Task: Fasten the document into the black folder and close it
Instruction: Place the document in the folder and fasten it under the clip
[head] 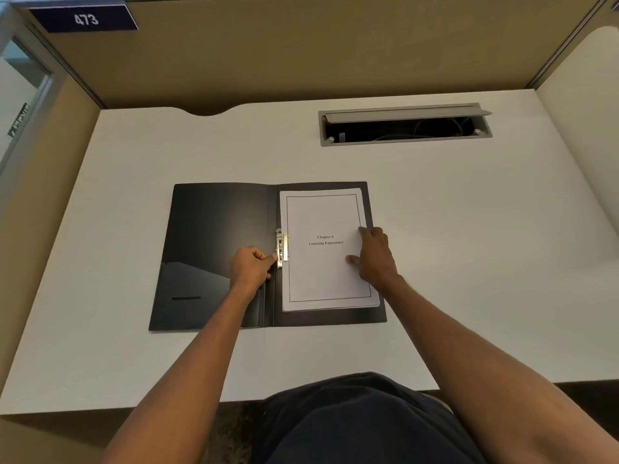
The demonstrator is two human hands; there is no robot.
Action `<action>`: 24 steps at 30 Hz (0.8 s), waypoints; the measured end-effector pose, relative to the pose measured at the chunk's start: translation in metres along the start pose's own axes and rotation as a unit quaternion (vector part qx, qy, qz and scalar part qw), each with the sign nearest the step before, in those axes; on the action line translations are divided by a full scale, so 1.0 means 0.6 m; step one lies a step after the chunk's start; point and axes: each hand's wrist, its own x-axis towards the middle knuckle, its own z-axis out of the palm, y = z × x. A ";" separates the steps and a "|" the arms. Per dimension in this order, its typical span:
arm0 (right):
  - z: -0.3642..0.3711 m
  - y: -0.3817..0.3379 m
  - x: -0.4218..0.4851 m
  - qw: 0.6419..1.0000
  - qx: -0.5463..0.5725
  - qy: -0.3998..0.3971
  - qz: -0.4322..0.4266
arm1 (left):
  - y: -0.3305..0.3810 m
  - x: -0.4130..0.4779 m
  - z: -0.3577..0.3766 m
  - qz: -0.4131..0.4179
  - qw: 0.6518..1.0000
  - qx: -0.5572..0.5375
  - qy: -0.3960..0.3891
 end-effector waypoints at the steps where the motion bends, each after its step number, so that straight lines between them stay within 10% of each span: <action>1: 0.001 -0.002 -0.004 1.000 -0.018 0.009 -0.004 | -0.002 0.003 -0.004 0.006 1.000 0.005 0.009; 14: 0.089 -0.083 -0.086 0.988 -0.096 0.013 -0.121 | -0.021 0.072 -0.127 -0.004 0.970 0.143 0.198; 24: 0.116 -0.073 -0.115 0.973 -0.162 -0.062 -0.153 | -0.058 0.112 -0.199 -0.112 0.975 0.103 0.164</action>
